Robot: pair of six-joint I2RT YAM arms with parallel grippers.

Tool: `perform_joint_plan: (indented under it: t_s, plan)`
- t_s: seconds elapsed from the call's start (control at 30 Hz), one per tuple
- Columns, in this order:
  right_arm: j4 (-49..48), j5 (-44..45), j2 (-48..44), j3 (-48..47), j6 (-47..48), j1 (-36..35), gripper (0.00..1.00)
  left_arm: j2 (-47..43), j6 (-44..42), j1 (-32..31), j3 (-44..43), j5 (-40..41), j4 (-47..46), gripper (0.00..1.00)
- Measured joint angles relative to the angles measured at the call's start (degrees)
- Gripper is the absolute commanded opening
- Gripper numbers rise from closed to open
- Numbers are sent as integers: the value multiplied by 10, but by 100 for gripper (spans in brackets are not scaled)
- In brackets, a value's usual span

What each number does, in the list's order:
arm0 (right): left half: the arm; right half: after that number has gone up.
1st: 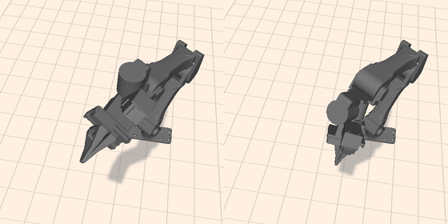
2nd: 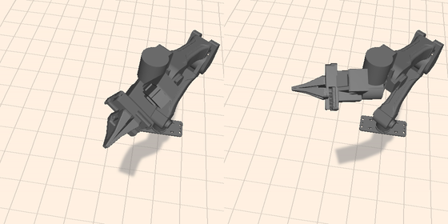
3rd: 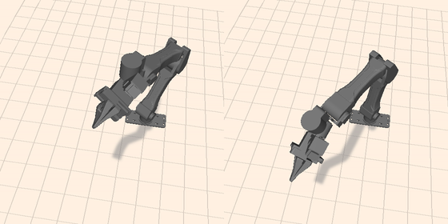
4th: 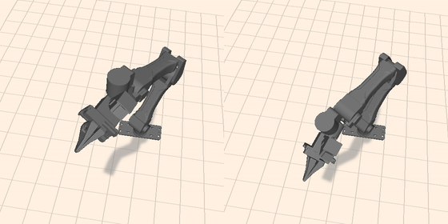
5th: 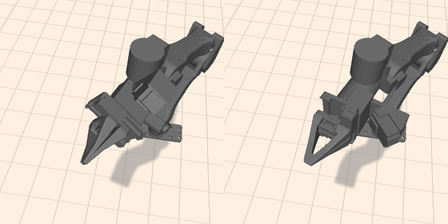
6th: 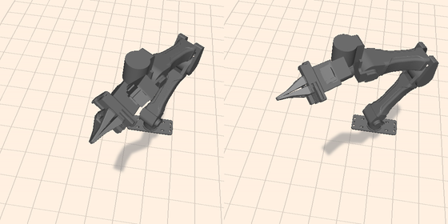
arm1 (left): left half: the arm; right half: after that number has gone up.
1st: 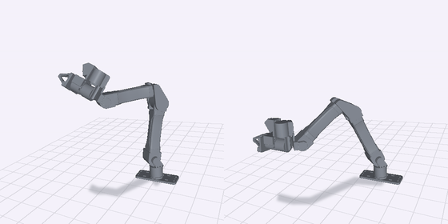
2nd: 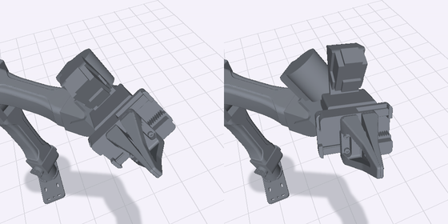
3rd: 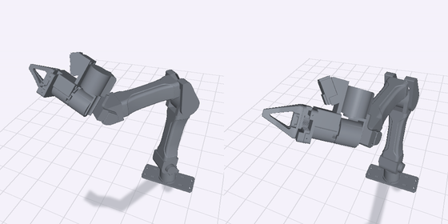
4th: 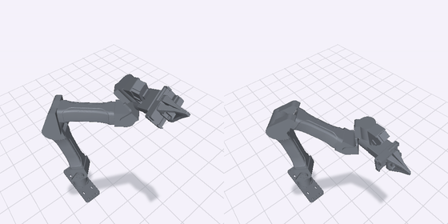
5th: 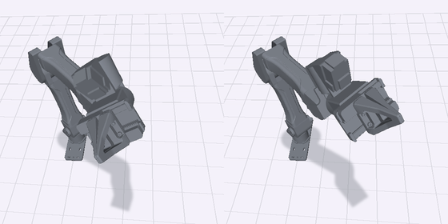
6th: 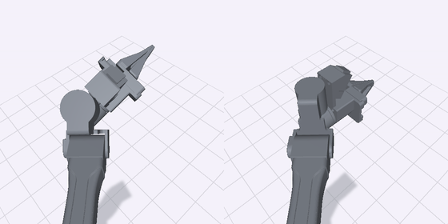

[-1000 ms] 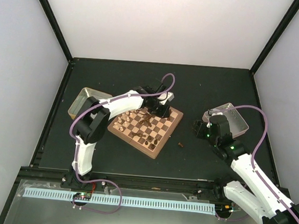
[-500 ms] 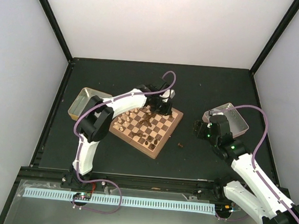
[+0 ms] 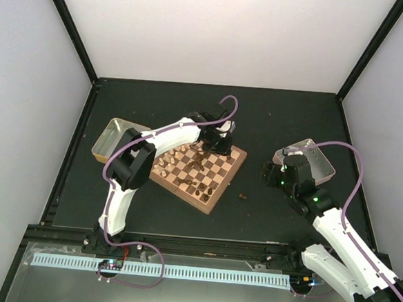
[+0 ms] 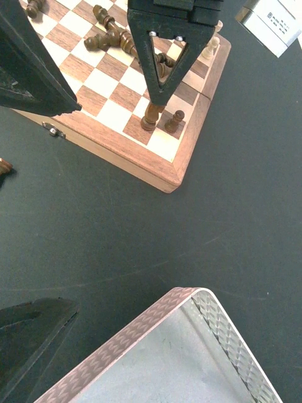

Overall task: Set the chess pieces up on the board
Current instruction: Place the chess piece on the chessboard.

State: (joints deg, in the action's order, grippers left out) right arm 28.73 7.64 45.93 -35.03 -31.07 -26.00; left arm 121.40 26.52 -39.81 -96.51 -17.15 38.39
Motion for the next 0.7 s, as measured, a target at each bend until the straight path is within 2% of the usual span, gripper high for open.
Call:
perform_joint_plan:
  t_s: [0.2, 0.33, 0.57, 0.7]
  plan:
    - [0, 4, 0, 0, 4, 0, 81, 0, 1, 0, -1, -2, 10, 21]
    - [3, 5, 0, -4, 5, 0, 81, 0, 1, 0, -1, -18, 9, 25]
    - [9, 4, -1, -9, 5, 0, 81, 2, 1, 0, -5, -39, 9, 35]
    - [13, 4, -11, -9, 2, 0, 81, -2, 5, -2, -4, -32, 11, 44]
